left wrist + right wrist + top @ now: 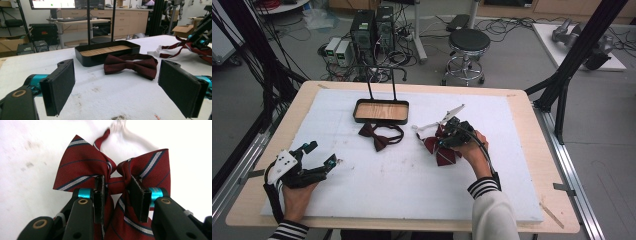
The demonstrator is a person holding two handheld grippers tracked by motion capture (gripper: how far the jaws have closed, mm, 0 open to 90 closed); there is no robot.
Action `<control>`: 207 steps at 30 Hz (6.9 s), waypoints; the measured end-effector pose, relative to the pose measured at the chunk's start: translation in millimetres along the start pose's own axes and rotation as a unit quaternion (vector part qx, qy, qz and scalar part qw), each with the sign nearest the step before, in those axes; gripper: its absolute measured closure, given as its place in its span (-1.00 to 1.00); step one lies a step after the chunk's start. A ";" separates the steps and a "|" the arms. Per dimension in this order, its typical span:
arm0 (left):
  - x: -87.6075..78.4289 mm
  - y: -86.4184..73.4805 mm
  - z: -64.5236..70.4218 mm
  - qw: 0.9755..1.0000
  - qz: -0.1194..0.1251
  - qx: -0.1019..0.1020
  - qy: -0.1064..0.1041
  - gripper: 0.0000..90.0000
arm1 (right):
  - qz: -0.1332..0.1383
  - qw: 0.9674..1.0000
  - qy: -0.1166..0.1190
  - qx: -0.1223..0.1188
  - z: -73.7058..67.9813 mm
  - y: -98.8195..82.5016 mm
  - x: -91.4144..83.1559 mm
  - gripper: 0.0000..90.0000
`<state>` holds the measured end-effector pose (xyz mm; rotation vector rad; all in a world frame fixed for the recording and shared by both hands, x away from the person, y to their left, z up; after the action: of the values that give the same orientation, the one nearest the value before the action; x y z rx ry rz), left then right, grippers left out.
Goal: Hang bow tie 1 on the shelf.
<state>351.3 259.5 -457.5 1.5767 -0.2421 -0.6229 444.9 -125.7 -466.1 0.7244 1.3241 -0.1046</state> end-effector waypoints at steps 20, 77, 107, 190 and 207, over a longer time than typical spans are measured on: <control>0.1 0.0 0.1 1.000 0.000 0.000 0.000 -0.68 | 0.170 0.985 -0.009 0.000 -2.8 32.2 -43.1 0.49; -0.2 0.0 -0.1 1.000 0.001 0.000 -0.002 -0.68 | 0.331 0.943 0.010 0.021 21.0 137.9 -83.4 0.49; 0.1 -0.1 -0.1 1.000 0.000 0.001 -0.002 -0.68 | 0.324 0.941 -0.018 0.095 45.8 179.4 -63.9 0.49; 0.0 0.0 1.3 1.000 0.000 0.005 -0.002 -0.67 | 0.264 0.958 -0.024 0.112 53.0 82.8 -94.8 -0.78; -0.9 0.3 1.0 1.000 0.005 0.004 -0.002 -0.68 | 0.335 0.936 -0.066 0.087 -11.1 -15.3 -131.2 -0.78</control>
<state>350.1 259.2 -456.9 1.5808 -0.2552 -0.6192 392.6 -174.5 -354.5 1.2641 0.8879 0.2790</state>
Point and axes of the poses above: each handheld gripper's, and its own axes: x roughly forward along the jaws, y roughly out of its top, z roughly to its right, the point moved 9 cm from there along x, roughly forward along the jaws, and after that the axes turned 11 degrees about -z, right-handed, at the moved point
